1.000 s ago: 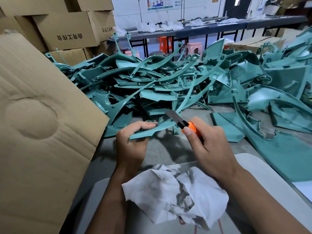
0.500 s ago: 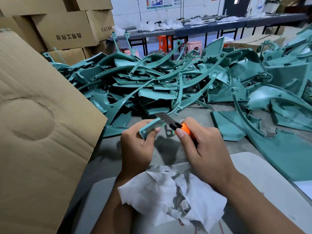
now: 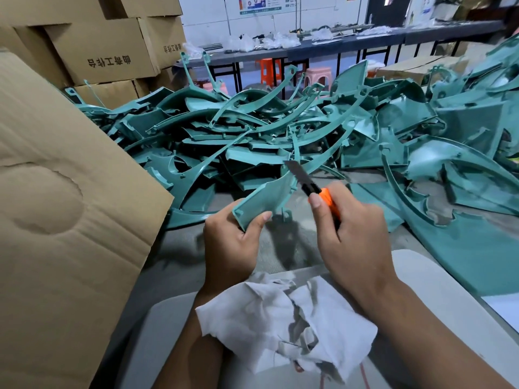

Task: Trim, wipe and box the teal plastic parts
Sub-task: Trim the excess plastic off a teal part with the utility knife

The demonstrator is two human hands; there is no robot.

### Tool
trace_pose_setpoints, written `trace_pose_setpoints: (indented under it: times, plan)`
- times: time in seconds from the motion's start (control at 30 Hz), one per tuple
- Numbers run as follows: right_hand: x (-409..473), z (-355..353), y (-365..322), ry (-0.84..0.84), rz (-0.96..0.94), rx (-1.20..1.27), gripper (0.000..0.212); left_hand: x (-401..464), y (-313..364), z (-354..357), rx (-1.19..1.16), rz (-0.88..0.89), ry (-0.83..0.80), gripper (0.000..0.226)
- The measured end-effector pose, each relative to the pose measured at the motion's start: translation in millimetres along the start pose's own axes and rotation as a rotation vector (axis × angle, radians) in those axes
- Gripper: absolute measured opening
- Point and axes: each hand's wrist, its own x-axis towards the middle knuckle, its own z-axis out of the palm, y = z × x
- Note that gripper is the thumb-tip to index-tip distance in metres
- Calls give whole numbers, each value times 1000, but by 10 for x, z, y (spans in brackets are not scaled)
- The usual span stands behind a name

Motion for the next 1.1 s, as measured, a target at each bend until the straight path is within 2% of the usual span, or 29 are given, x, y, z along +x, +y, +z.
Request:
trace_pose_setpoints:
  times: [0.13,0.57,0.63,0.7,0.77,0.83,0.9,0.93,1.03,1.1]
  plan:
    - [-36,48,-66,-86,-66,29,34,-16,-27,16,-23,4,-25,22]
    - [41,-30,148,55,89,-118,38,15,67,-40,48,78,-16,29]
    - [71,-6,250,57,264,71,40,12,83,-65,-16,71,-5,37]
    - [116,-6,335,18,485,274,45,26,126,-85,-130,-8,63,42]
    - [124,-25,348,12,546,340,47,53,144,-83,-351,-133,161,47]
    - [118,-14,300,11,584,637,47,86,152,-82,-686,-368,214,43]
    - [113,9,256,-43,633,926,52,93,185,-55,-1003,-575,111,38]
    - [111,24,240,-88,627,973,51,84,225,-30,-1089,-628,51,40]
    - [116,39,202,-114,615,1058,34,7,335,99,-1115,-668,-86,57]
    - [124,22,212,-55,615,1118,19,-27,334,134,-1064,-684,-140,55]
